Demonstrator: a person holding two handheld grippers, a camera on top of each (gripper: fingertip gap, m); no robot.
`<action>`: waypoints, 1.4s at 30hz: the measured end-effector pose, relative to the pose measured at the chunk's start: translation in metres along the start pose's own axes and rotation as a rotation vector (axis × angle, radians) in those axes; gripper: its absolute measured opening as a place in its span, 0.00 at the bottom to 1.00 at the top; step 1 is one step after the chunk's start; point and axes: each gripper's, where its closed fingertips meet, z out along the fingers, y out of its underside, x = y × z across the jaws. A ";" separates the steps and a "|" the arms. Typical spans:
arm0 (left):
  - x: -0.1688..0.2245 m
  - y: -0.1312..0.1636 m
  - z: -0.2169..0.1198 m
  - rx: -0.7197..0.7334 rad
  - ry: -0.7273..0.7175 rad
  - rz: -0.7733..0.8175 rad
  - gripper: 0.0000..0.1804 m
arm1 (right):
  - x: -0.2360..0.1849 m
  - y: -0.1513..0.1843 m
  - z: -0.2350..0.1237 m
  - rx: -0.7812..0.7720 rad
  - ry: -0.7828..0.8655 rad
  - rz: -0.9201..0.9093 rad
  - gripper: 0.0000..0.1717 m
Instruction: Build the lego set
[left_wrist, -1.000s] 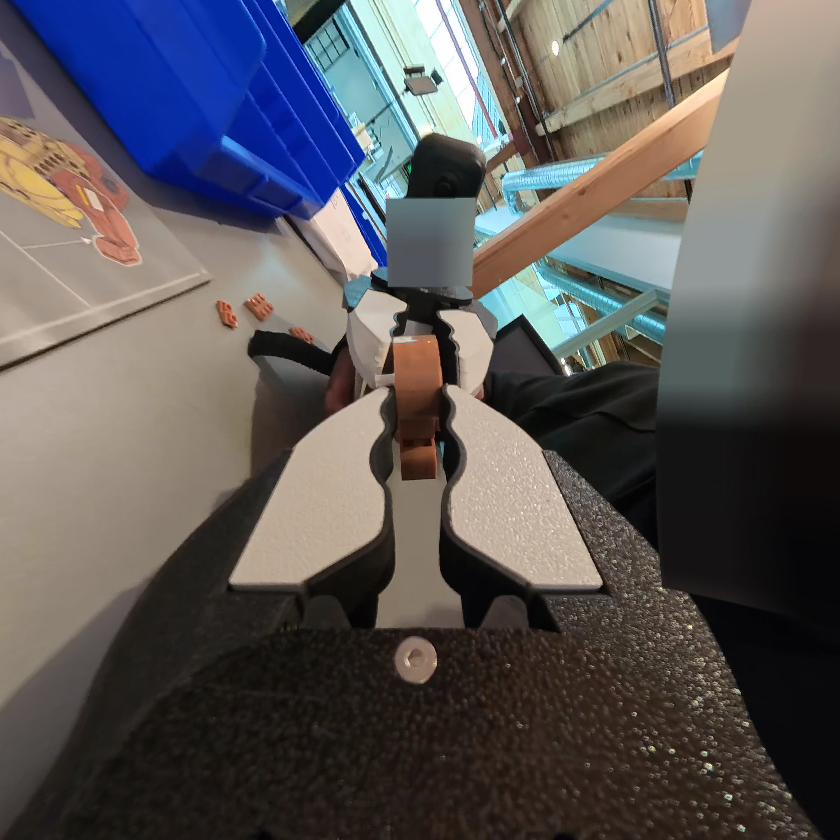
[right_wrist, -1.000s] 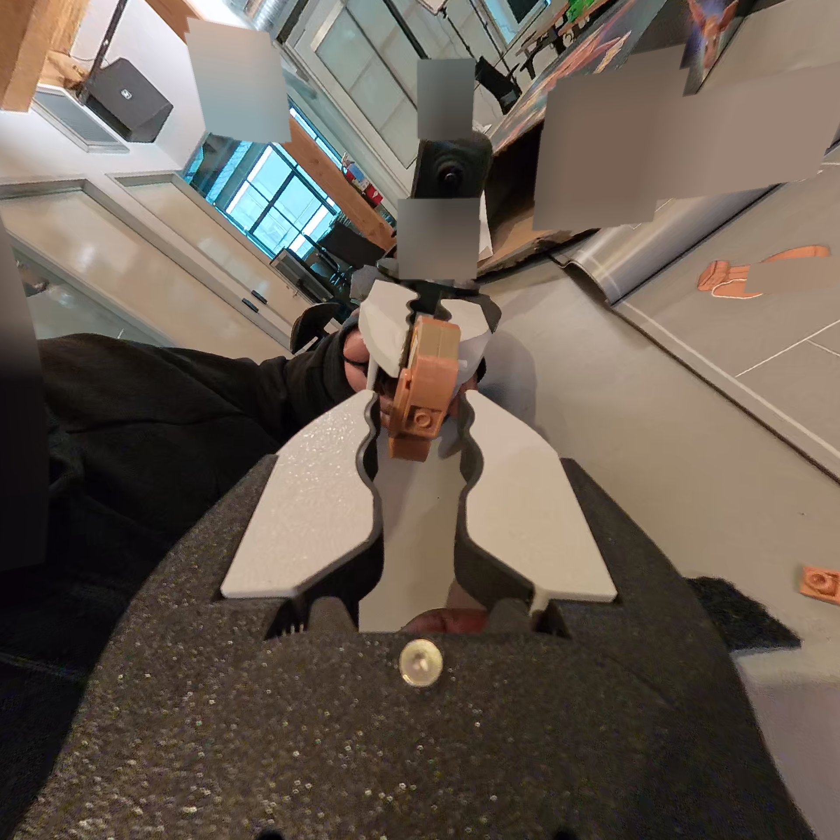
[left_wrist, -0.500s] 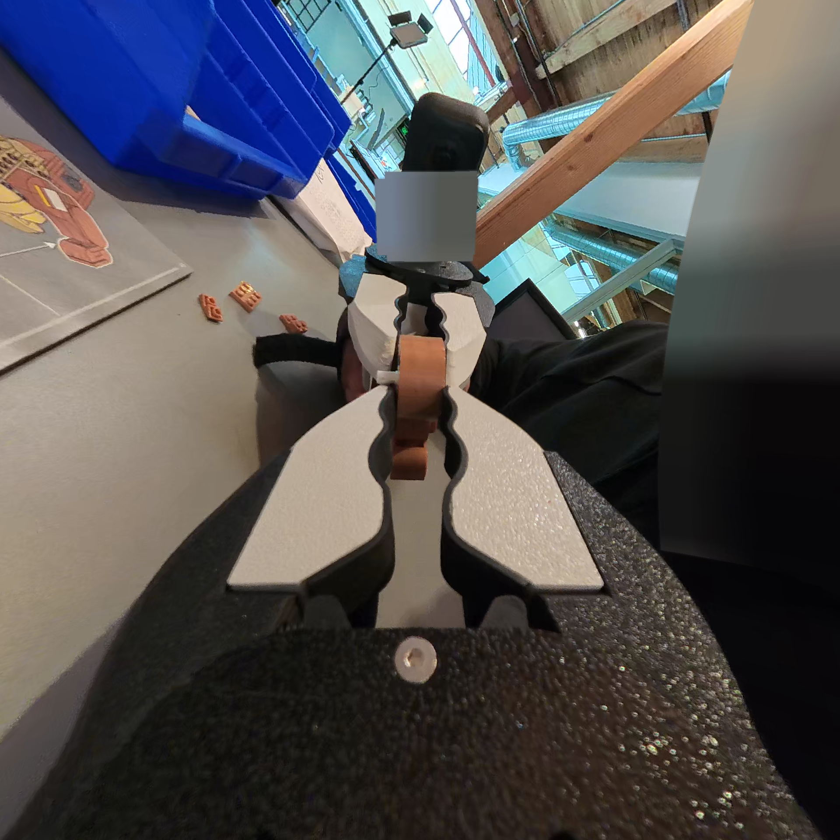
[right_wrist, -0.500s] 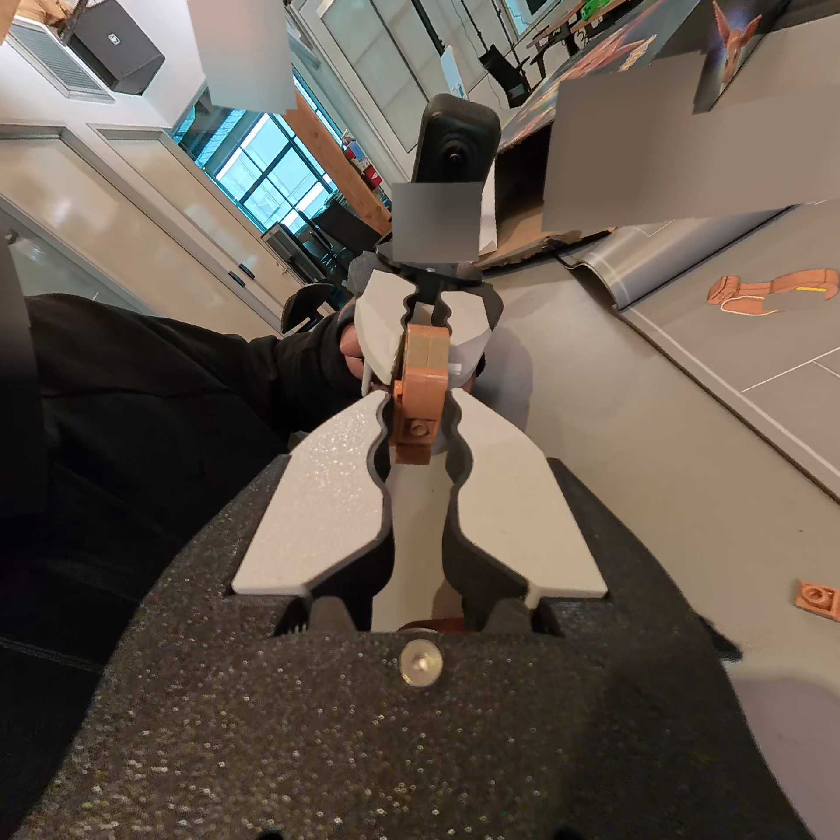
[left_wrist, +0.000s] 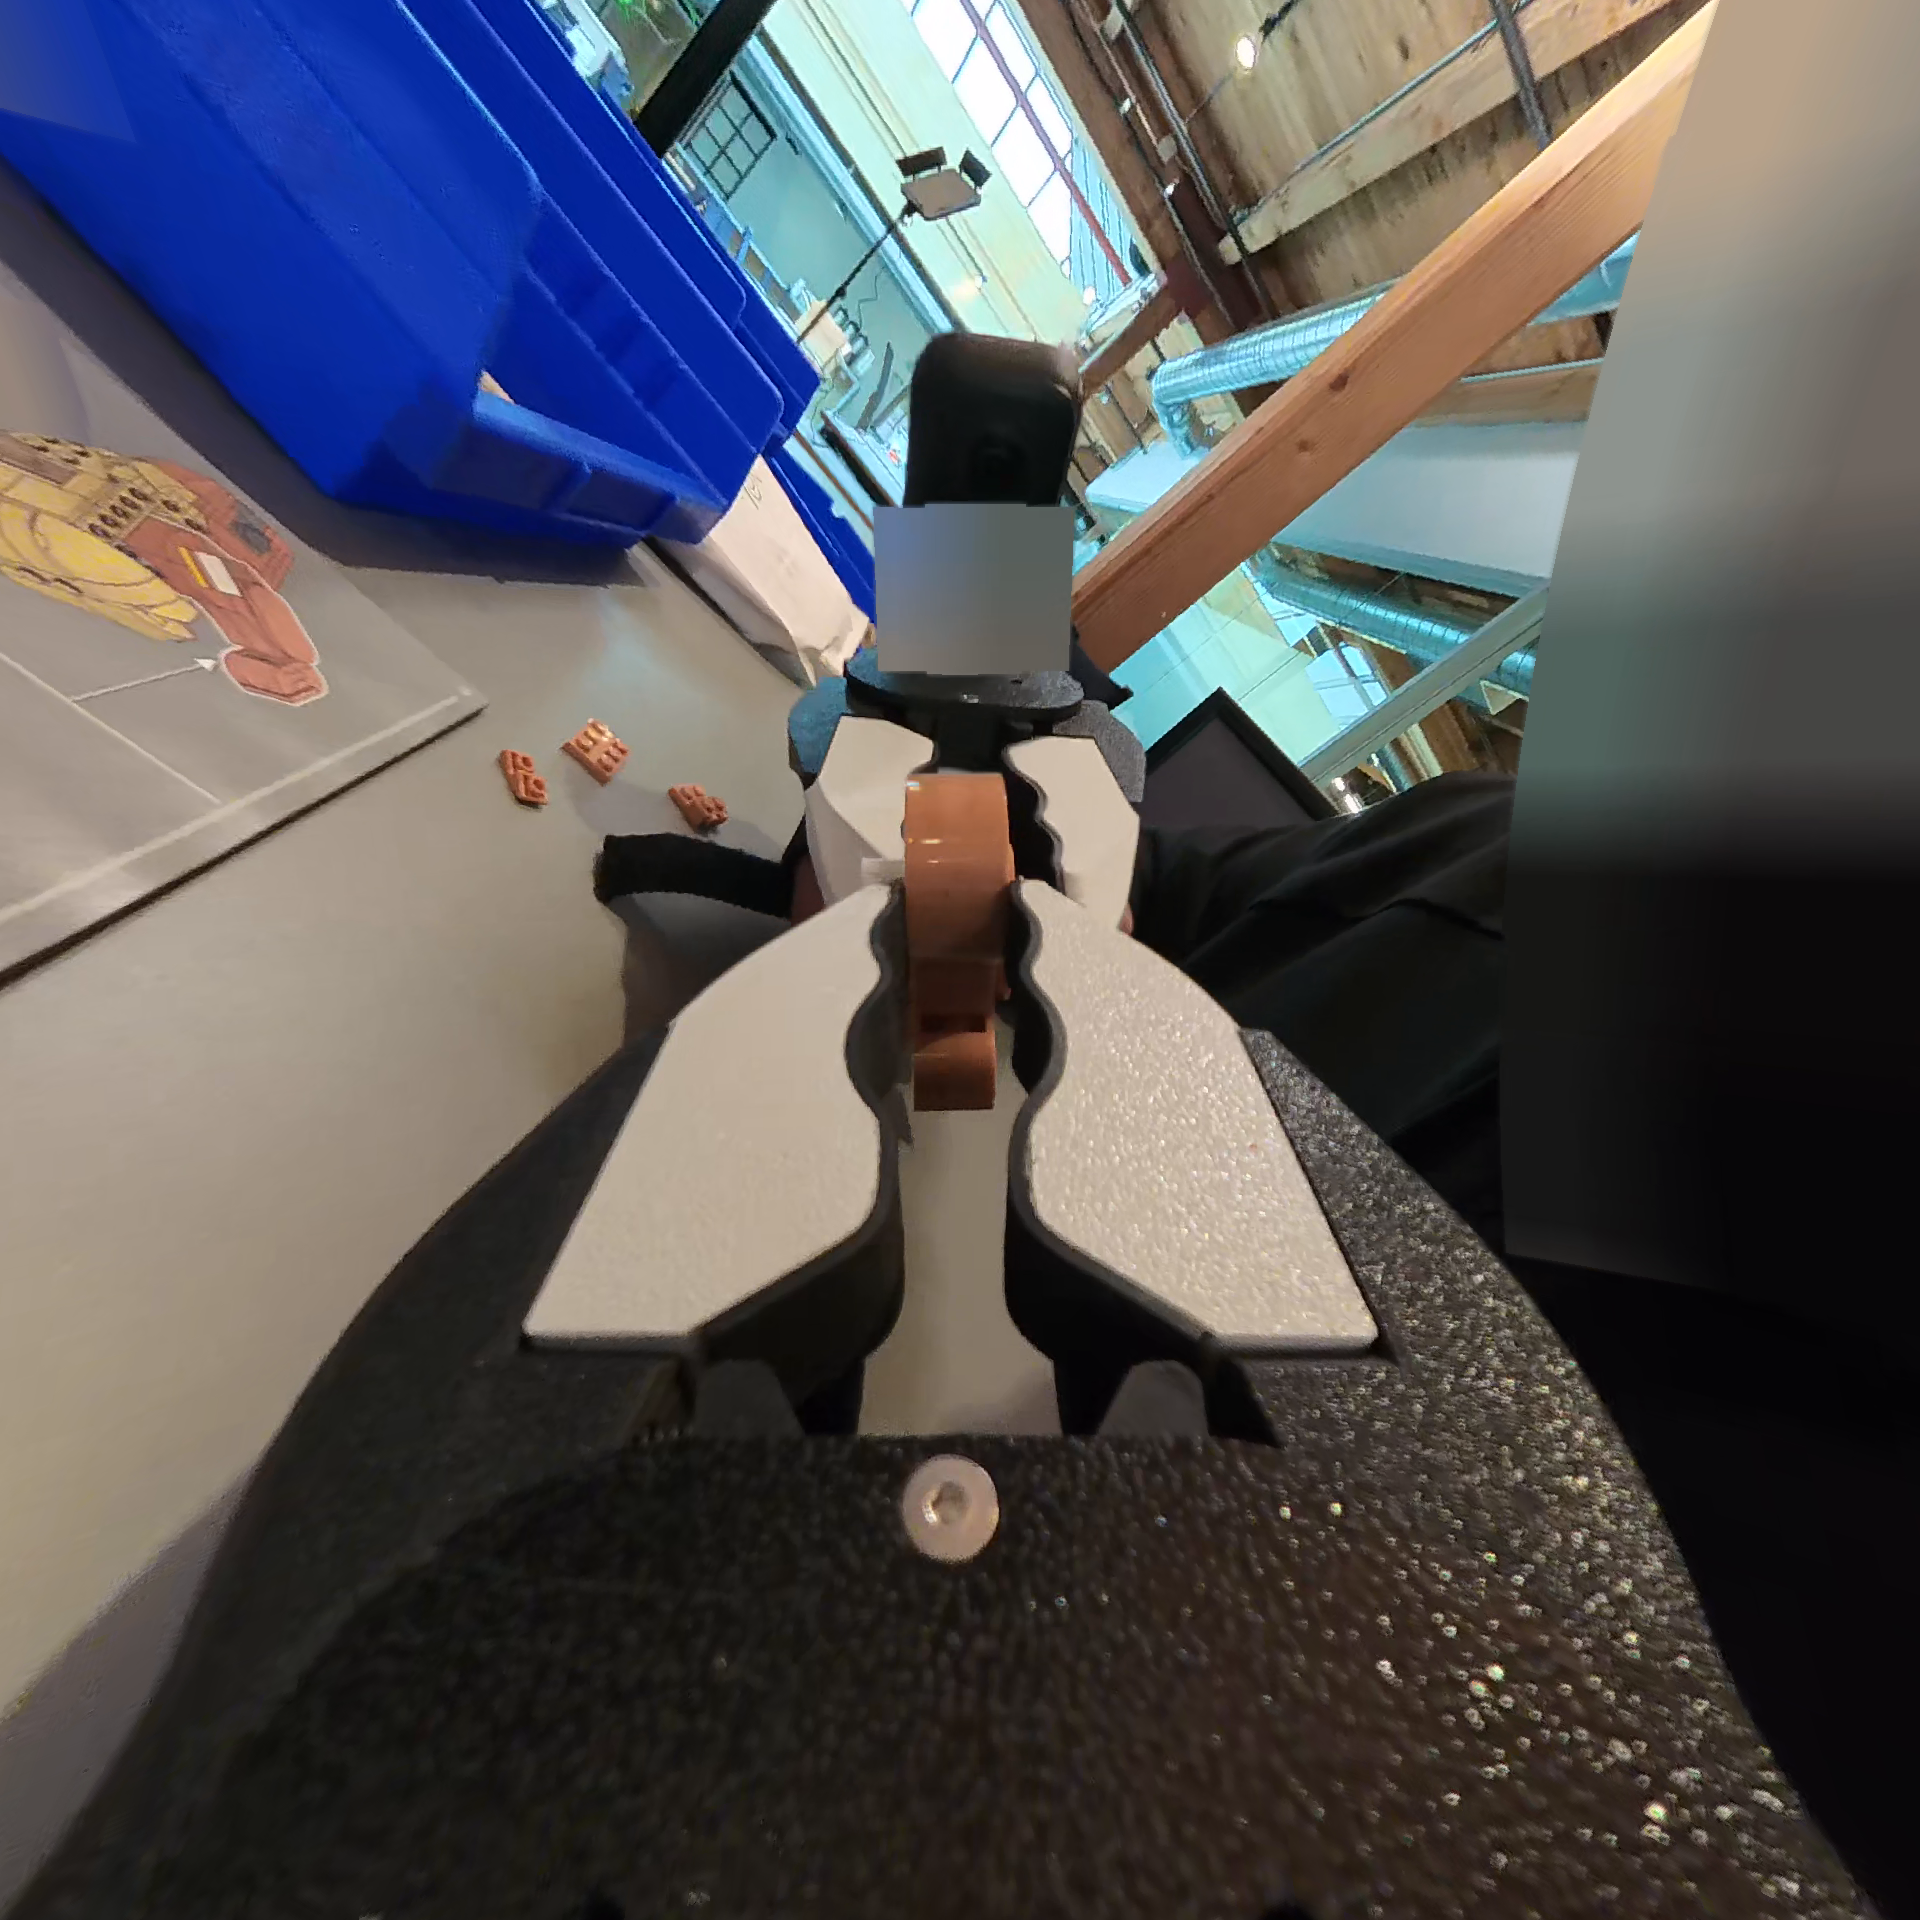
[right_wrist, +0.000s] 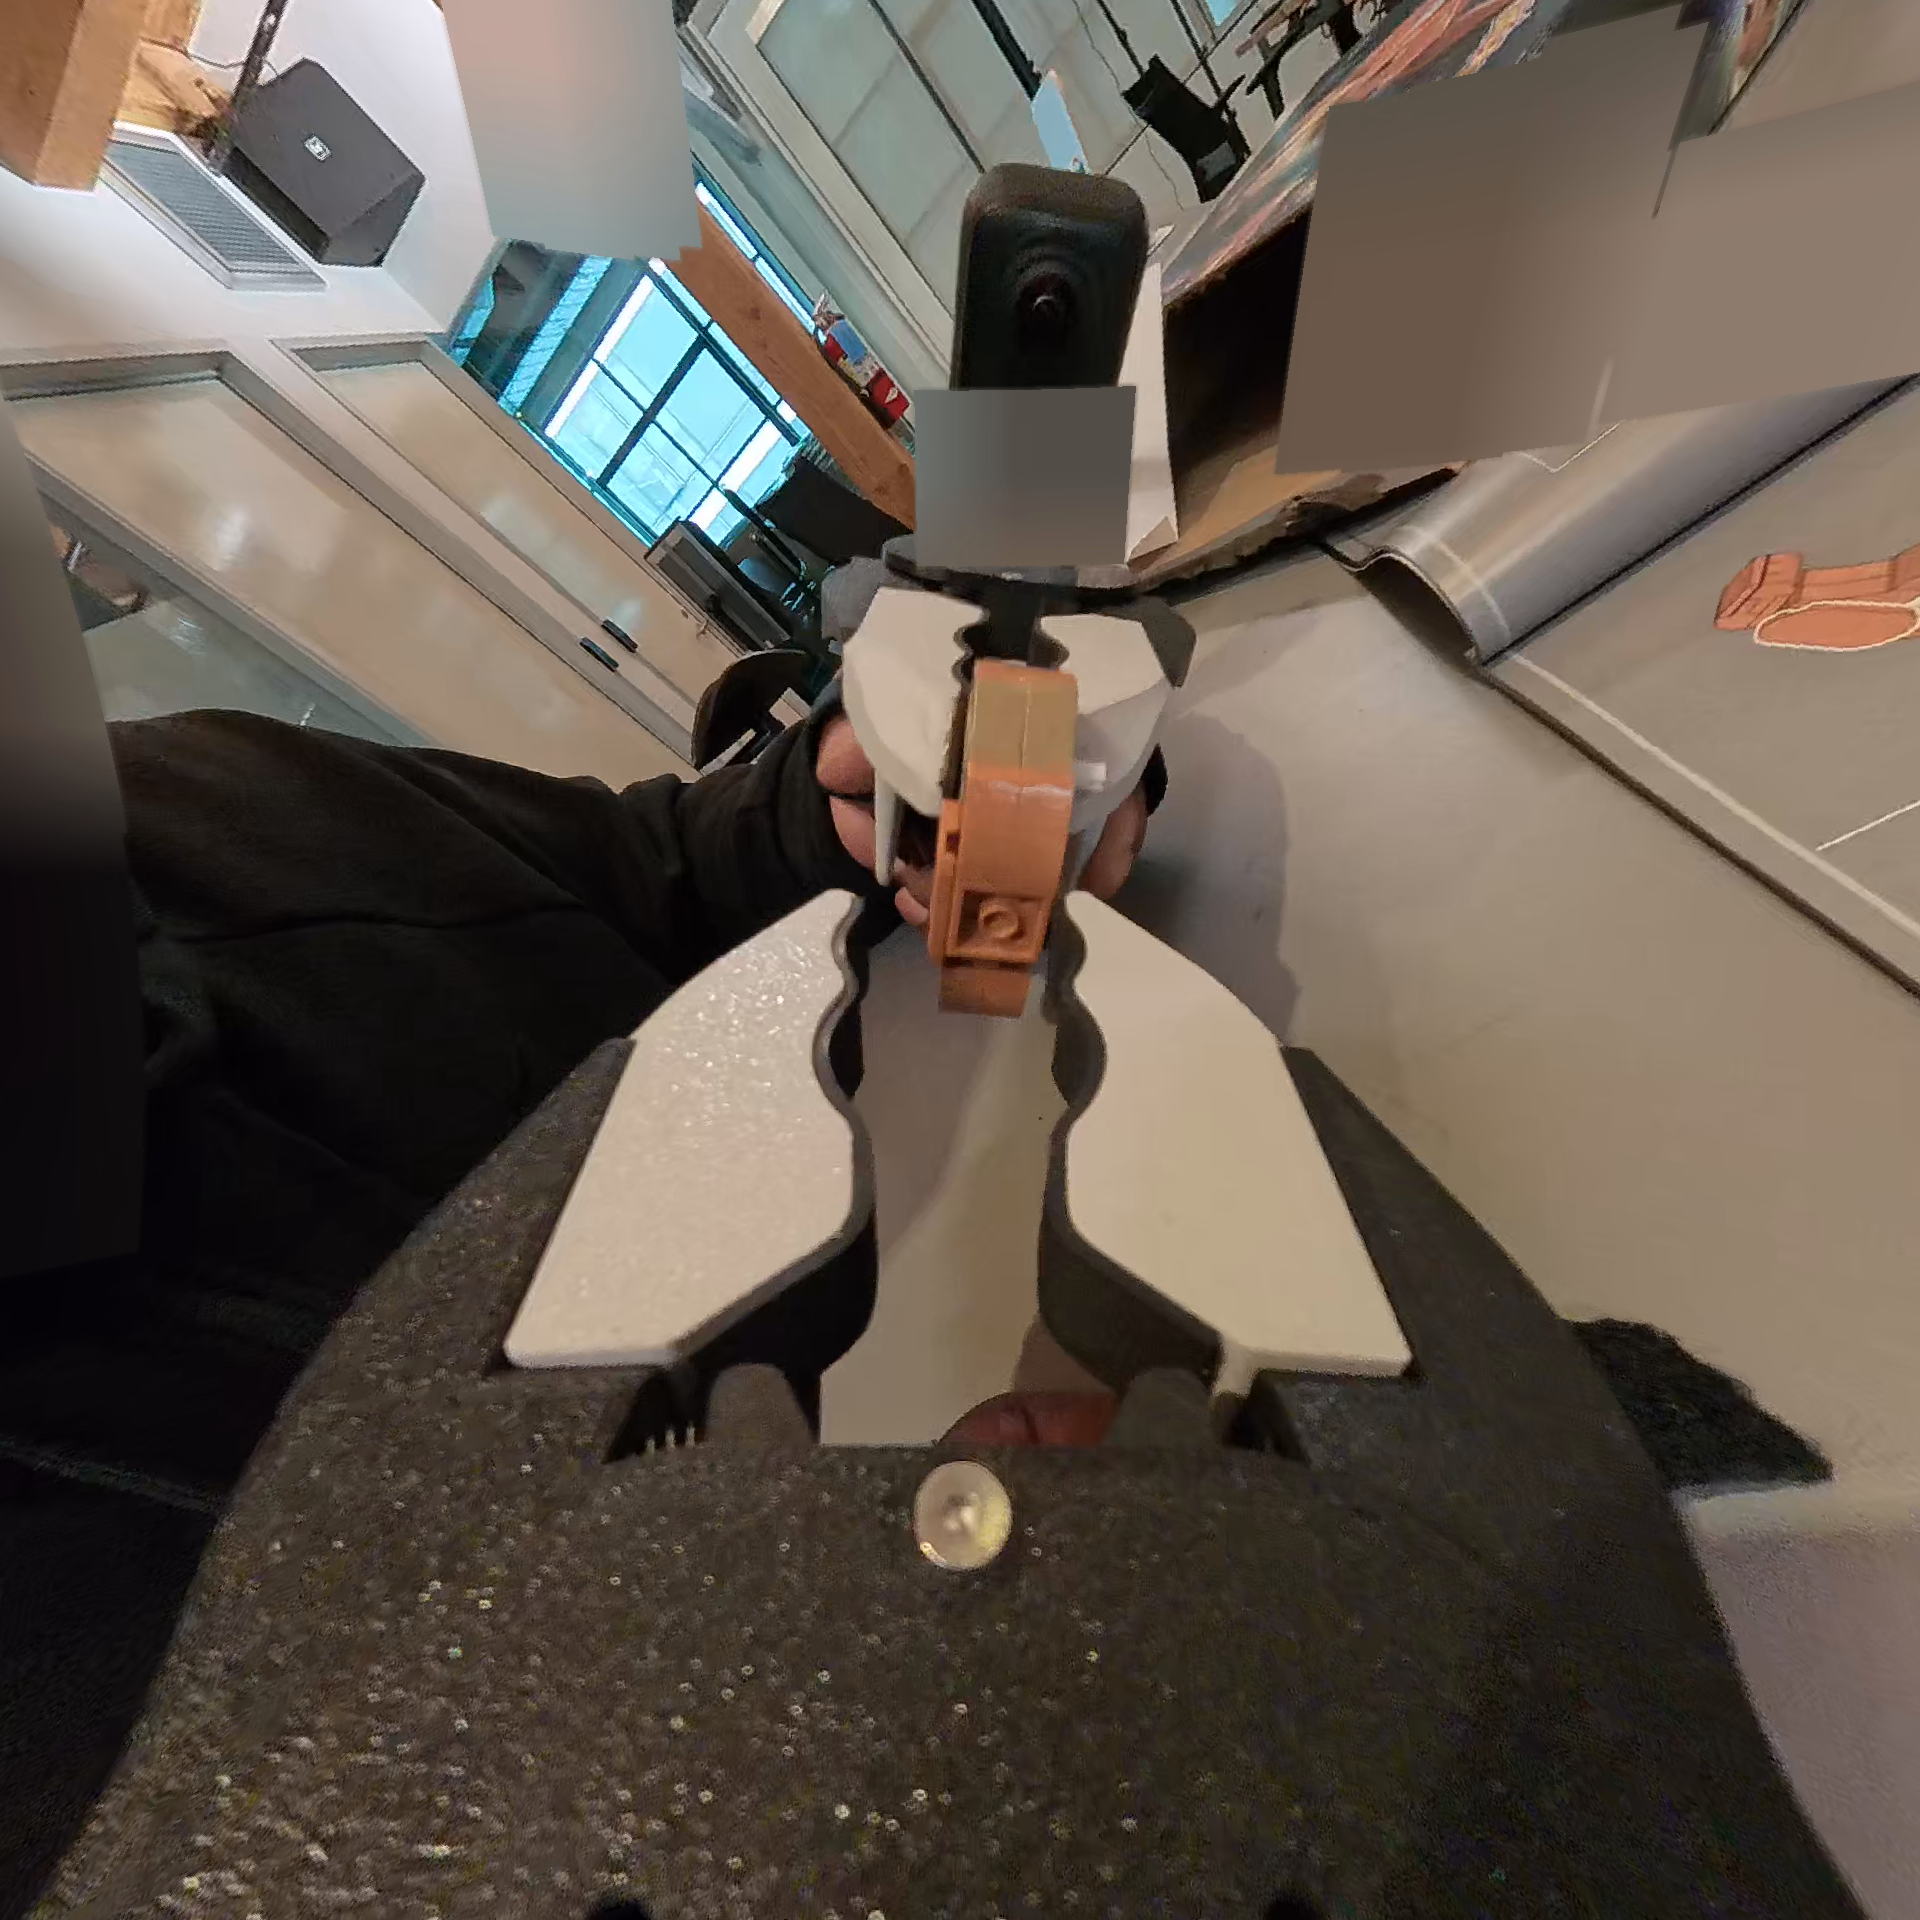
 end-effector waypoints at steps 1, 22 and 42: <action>0.000 0.001 0.001 -0.009 -0.002 0.004 0.09 | 0.002 -0.001 -0.001 0.004 0.006 0.008 0.17; -0.008 -0.016 -0.006 0.103 -0.034 -0.041 0.16 | 0.026 -0.033 -0.022 0.289 -0.009 0.314 0.12; -0.008 -0.003 0.010 0.051 -0.089 0.036 0.09 | 0.016 -0.031 -0.014 0.314 -0.039 0.298 0.16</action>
